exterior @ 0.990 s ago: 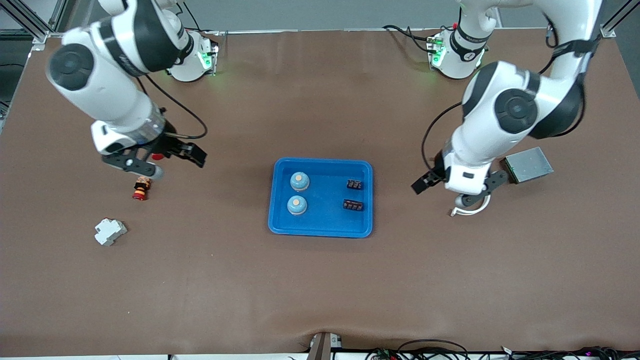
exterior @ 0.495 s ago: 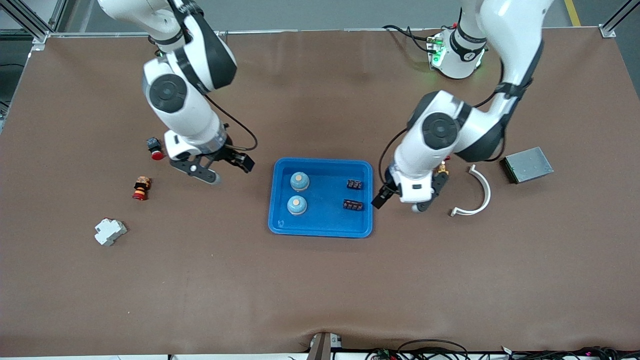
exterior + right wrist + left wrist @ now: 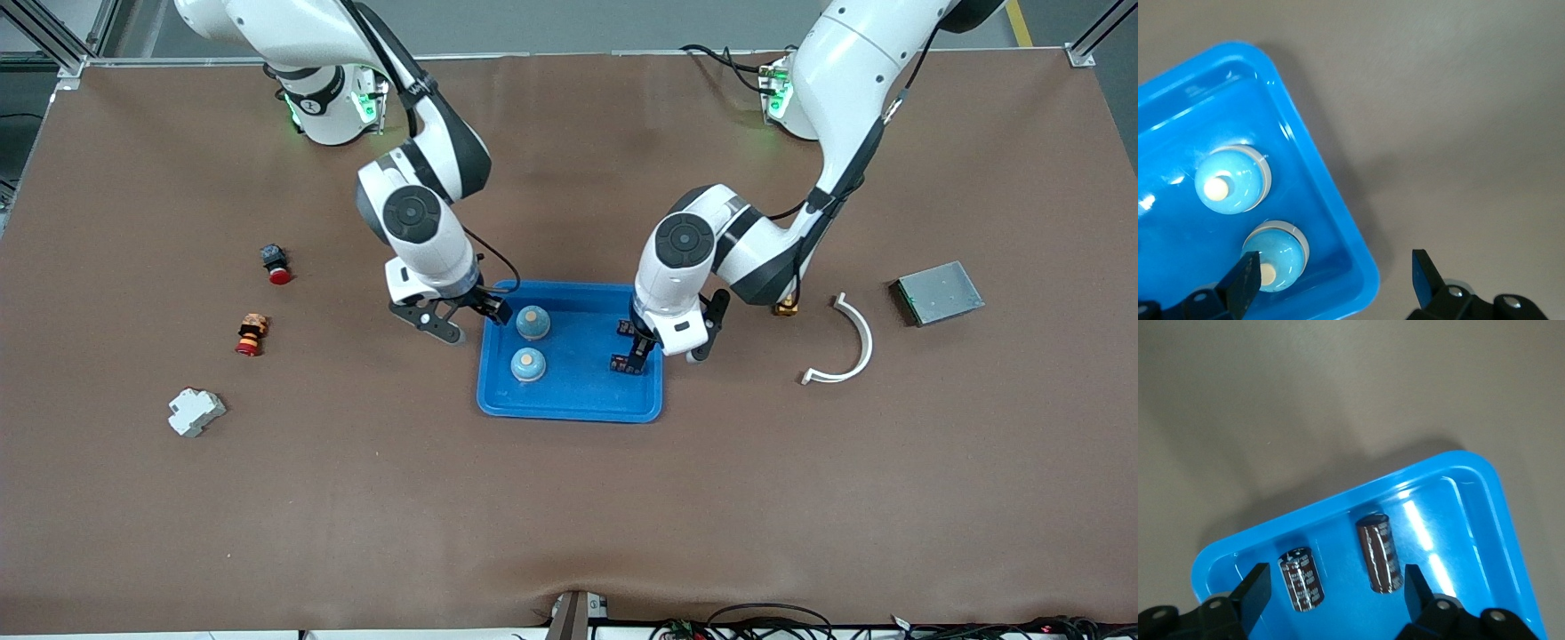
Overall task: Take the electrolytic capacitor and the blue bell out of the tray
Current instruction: 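Grasp the brown capacitor with the left gripper while the right gripper grasps the bell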
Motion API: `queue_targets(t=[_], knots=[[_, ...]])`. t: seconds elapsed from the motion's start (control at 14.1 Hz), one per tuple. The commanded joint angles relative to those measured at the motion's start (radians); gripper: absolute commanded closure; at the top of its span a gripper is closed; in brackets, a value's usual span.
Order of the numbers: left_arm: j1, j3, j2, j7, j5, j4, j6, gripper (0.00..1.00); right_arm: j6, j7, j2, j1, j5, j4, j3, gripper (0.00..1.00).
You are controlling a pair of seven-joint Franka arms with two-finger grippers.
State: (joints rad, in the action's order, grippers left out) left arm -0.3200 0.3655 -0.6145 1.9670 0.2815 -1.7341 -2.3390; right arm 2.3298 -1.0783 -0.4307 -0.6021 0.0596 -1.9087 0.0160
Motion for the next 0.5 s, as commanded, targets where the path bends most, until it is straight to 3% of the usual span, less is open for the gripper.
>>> queue_targets(t=[0.0,0.42], knots=[[-0.016,-0.003,-0.022,0.067,0.030,0.019,-0.003,0.28,-0.003,-0.073,-0.083,-0.037,-0.026,0.091,-0.013,0.00],[-0.039,-0.002,-0.036,0.259,0.030,0.007,0.007,0.30,0.011,-0.173,-0.209,-0.079,-0.067,0.200,-0.016,0.00]])
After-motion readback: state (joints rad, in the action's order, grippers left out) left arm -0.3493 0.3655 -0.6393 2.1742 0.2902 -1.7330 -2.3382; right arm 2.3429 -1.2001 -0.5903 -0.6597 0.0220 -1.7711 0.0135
